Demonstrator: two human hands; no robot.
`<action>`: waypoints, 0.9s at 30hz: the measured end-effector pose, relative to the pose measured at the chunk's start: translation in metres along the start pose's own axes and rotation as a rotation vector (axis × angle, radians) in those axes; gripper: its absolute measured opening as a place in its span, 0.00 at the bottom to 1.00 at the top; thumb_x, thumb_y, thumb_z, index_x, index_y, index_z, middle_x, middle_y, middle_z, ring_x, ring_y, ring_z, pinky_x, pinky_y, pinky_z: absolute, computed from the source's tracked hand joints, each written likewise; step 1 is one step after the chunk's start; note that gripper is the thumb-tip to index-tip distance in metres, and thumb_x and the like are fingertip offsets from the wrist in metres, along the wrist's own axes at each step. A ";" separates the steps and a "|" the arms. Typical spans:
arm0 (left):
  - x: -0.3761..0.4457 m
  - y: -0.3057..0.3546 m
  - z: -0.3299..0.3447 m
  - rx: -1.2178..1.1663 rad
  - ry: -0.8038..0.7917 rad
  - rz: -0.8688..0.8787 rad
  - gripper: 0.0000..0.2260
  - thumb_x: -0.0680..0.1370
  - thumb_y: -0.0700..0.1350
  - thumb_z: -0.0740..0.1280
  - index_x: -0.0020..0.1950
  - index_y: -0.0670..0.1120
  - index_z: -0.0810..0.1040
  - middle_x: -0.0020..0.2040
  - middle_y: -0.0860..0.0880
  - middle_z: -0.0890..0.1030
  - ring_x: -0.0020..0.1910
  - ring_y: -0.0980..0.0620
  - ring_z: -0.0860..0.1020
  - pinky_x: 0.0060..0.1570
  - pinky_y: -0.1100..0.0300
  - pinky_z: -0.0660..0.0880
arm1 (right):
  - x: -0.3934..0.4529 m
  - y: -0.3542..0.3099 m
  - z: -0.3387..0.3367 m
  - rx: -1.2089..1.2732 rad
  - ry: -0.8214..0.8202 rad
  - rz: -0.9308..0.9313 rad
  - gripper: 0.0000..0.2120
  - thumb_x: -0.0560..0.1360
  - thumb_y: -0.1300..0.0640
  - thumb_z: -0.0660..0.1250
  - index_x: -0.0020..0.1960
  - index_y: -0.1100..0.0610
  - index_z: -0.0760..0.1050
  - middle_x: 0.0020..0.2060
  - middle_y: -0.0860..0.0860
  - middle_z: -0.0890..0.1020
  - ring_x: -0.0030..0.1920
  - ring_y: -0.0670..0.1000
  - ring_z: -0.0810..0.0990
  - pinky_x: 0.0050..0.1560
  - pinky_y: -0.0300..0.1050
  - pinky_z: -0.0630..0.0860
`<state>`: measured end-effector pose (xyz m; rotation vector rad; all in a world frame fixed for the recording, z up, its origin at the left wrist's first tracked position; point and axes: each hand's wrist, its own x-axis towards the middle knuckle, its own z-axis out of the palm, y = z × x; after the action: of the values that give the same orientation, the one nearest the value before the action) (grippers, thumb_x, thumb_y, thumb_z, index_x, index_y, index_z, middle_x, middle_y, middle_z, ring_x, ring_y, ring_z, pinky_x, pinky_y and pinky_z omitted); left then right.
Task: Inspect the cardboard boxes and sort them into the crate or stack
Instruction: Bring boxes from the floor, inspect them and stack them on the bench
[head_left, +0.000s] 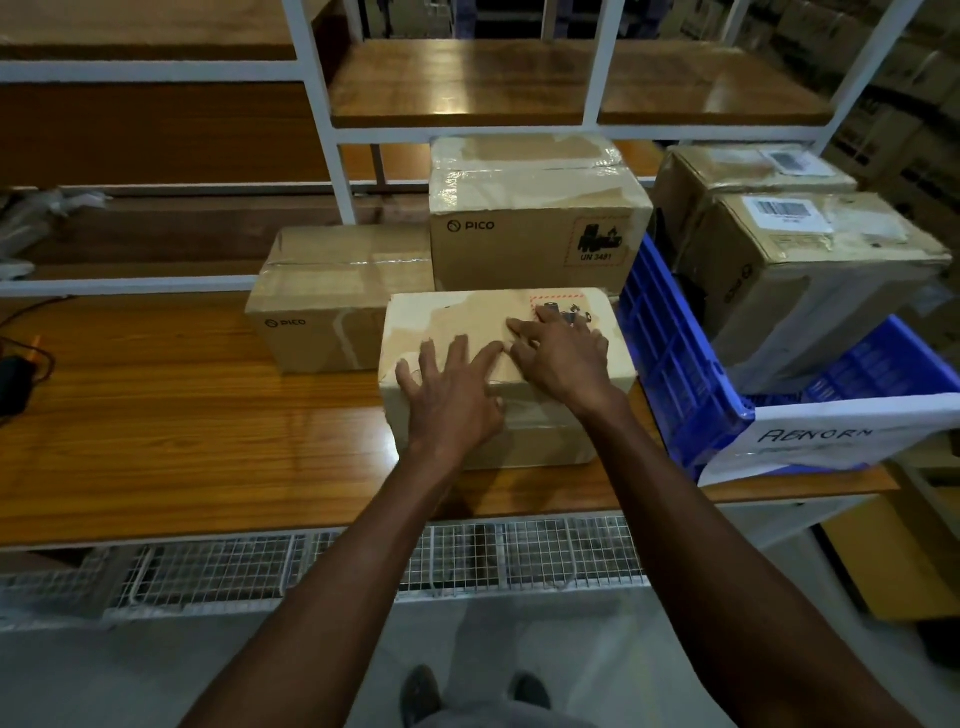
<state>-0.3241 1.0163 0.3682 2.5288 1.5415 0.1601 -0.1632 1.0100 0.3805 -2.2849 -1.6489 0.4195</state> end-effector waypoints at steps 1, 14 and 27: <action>-0.001 -0.003 0.004 0.007 0.020 -0.002 0.33 0.79 0.60 0.66 0.81 0.63 0.56 0.83 0.47 0.55 0.81 0.36 0.52 0.75 0.33 0.51 | -0.002 0.000 0.001 -0.003 0.015 -0.003 0.22 0.84 0.40 0.60 0.77 0.40 0.70 0.82 0.50 0.62 0.81 0.64 0.56 0.78 0.67 0.54; -0.002 -0.023 0.013 -0.182 0.140 0.025 0.24 0.81 0.63 0.62 0.77 0.63 0.66 0.83 0.50 0.59 0.82 0.43 0.52 0.76 0.39 0.48 | -0.062 0.025 0.018 -0.034 0.239 0.067 0.27 0.81 0.31 0.57 0.75 0.41 0.73 0.78 0.51 0.70 0.80 0.65 0.59 0.77 0.67 0.55; -0.031 -0.068 0.038 -0.846 0.268 -0.294 0.45 0.77 0.66 0.68 0.83 0.63 0.40 0.85 0.47 0.47 0.79 0.38 0.61 0.67 0.36 0.71 | -0.060 0.054 0.015 0.337 0.274 0.049 0.17 0.82 0.34 0.57 0.64 0.40 0.76 0.74 0.44 0.73 0.78 0.58 0.65 0.76 0.70 0.60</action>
<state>-0.3907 1.0156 0.3167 1.6512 1.4703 0.9162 -0.1410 0.9376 0.3493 -2.0310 -1.2838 0.3460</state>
